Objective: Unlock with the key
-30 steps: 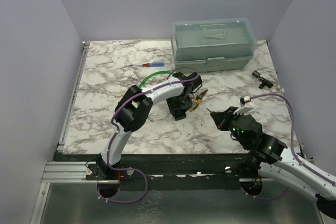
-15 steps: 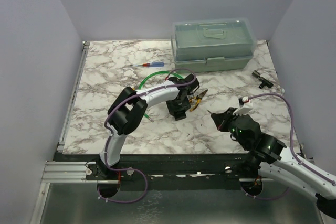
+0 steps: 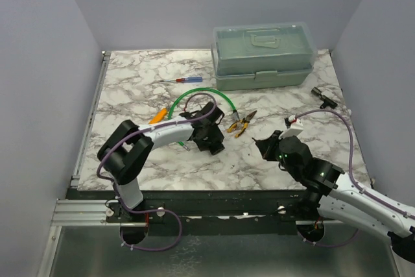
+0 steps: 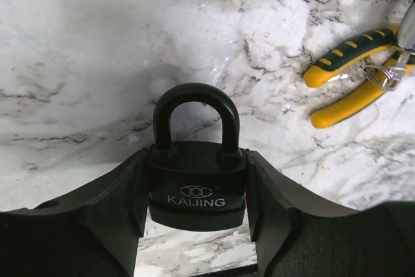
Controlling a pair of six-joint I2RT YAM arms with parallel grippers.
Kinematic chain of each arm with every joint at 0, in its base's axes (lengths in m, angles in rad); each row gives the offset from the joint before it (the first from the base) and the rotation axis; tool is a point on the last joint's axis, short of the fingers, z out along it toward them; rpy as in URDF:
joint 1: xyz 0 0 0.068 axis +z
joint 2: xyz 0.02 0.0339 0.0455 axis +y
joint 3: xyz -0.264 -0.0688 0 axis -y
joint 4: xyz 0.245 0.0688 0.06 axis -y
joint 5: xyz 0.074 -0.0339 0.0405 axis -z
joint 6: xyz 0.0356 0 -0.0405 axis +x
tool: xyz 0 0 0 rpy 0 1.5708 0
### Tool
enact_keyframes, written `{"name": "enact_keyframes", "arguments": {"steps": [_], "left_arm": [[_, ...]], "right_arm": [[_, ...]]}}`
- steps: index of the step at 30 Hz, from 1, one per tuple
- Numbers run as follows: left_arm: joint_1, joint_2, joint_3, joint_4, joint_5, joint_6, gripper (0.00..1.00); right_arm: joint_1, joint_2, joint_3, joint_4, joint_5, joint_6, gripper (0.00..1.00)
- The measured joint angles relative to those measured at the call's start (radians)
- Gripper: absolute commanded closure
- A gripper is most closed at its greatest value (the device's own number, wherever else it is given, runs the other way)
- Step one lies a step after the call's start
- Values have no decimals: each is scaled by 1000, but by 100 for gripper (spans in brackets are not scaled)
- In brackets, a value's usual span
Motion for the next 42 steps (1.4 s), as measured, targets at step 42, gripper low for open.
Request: {"name": "enact_keyframes", "arguments": {"steps": [42], "left_arm": [[166,-552,-746,1043,197,-653,100]], "right_arm": [[0,257,15,616,-347,-100,100]]}}
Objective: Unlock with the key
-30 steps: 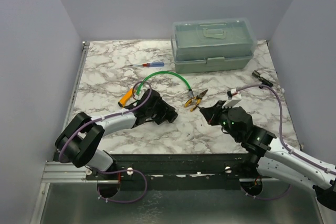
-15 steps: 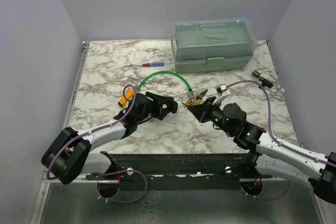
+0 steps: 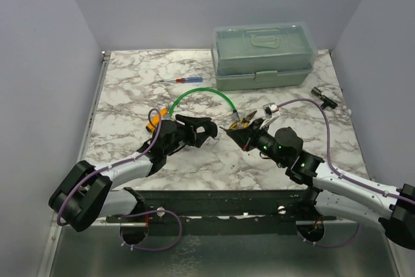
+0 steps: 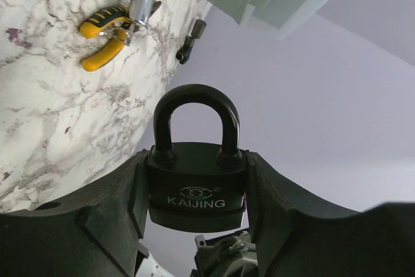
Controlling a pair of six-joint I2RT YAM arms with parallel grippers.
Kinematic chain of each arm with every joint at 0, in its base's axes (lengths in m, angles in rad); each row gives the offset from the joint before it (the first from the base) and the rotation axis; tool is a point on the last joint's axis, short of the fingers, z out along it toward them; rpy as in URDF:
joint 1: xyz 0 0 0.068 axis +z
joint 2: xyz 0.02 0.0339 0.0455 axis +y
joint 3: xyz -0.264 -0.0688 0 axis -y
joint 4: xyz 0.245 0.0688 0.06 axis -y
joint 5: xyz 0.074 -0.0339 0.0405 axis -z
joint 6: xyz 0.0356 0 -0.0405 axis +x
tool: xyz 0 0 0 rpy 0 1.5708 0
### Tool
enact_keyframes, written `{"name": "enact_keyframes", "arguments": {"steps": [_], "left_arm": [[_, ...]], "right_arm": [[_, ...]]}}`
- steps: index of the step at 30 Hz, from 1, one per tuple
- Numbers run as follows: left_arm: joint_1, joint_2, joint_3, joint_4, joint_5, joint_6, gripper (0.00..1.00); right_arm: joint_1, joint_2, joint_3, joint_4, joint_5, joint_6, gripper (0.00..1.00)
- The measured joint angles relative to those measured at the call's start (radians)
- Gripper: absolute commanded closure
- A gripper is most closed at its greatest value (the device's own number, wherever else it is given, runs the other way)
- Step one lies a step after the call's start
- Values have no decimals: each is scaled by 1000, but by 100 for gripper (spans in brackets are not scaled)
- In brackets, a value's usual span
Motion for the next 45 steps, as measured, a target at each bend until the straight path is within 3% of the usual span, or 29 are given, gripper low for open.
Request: {"name": "enact_keyframes", "arguments": {"steps": [45], "left_arm": [[0,-32,-34,64,-30,-65,100]], "right_arm": [[6,181,-6,134,-23,-8,100]]}}
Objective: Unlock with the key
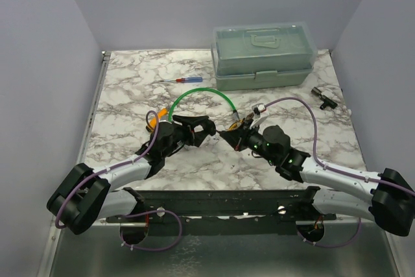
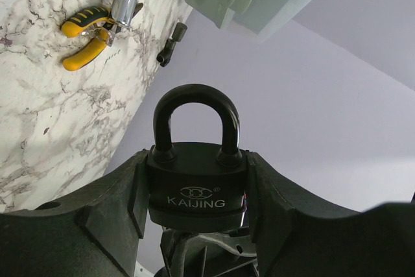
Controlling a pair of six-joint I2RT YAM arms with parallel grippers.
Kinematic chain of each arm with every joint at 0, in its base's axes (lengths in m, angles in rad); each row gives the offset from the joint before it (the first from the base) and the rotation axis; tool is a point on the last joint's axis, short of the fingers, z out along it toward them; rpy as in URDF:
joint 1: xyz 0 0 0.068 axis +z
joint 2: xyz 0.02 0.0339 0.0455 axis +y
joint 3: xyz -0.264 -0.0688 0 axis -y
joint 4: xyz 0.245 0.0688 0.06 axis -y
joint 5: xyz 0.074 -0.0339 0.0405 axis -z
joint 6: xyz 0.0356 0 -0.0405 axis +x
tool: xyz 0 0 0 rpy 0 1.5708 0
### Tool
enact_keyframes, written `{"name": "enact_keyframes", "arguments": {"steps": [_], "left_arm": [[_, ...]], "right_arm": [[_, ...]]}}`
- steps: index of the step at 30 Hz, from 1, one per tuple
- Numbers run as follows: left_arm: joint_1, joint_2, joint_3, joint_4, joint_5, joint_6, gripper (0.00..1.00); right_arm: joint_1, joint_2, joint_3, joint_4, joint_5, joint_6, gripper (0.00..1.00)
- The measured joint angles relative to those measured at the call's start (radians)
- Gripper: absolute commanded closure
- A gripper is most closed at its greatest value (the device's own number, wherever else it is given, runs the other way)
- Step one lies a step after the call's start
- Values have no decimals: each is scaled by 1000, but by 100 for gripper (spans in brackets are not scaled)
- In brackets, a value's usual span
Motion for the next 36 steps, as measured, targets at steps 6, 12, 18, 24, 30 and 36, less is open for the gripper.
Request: {"name": "enact_keyframes", "arguments": {"steps": [6,12,18,24,30,36], "left_arm": [[1,6,0,0,-2,0,100],[2,14,0,0,-7,0,100],[3,14,0,0,-7,0,100],[3,14,0,0,-8,0,100],[7,14,0,0,-16,0,100],[8,14,0,0,-27,-1,100]], "right_arm": [[0,13,3,6,-2,-2,100],[0,26,8,6,-5,-2,100],[0,31,21,7,-5,-9,100],[0,40,28,6,-4,-11,100],[0,53,39,5,2,-16,100],[2,69,57,-3,9,-25,100]]}}
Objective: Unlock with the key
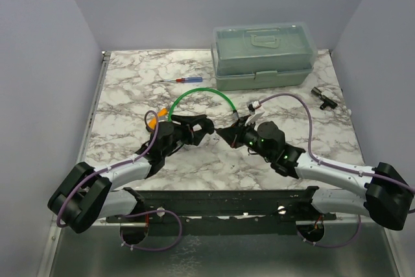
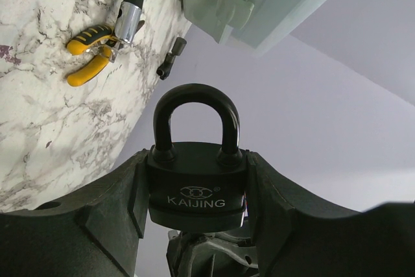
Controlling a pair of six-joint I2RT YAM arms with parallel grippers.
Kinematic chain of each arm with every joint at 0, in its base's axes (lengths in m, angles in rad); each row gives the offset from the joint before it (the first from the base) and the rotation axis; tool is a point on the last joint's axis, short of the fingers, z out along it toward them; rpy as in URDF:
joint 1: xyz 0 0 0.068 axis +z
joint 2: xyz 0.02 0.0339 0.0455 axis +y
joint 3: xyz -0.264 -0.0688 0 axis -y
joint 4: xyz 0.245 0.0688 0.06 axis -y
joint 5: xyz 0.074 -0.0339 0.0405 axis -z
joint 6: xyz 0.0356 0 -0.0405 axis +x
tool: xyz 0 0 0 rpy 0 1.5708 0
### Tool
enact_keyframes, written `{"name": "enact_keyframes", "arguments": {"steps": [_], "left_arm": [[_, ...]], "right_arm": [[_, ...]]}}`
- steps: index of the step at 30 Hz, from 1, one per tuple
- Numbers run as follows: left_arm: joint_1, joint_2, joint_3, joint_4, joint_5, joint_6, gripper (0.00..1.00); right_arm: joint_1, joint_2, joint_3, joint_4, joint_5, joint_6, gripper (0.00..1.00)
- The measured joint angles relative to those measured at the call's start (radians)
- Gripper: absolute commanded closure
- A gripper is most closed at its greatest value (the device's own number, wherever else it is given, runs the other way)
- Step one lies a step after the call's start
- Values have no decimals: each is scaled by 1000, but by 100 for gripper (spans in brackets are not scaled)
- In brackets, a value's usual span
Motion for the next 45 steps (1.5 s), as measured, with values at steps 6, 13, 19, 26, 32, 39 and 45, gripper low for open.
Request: {"name": "enact_keyframes", "arguments": {"steps": [6,13,19,26,32,39,45], "left_arm": [[5,2,0,0,-21,-3,100],[7,14,0,0,-50,-21,100],[12,25,-5,-1,-65,-32,100],[13,27,-14,-2,-81,-41,100],[12,27,-24,-2,-95,-48,100],[10,5,-36,-12,-102,-52,100],[5,-11,-36,-24,-110,-52,100]], "right_arm": [[11,29,31,-13,26,-18,100],[43,68,67,-32,82,-51,100],[72,104,98,-53,135,-82,100],[91,134,117,-59,166,-108,100],[116,148,132,-74,204,-132,100],[125,148,140,-90,222,-141,100],[131,143,140,-93,236,-141,100]]}}
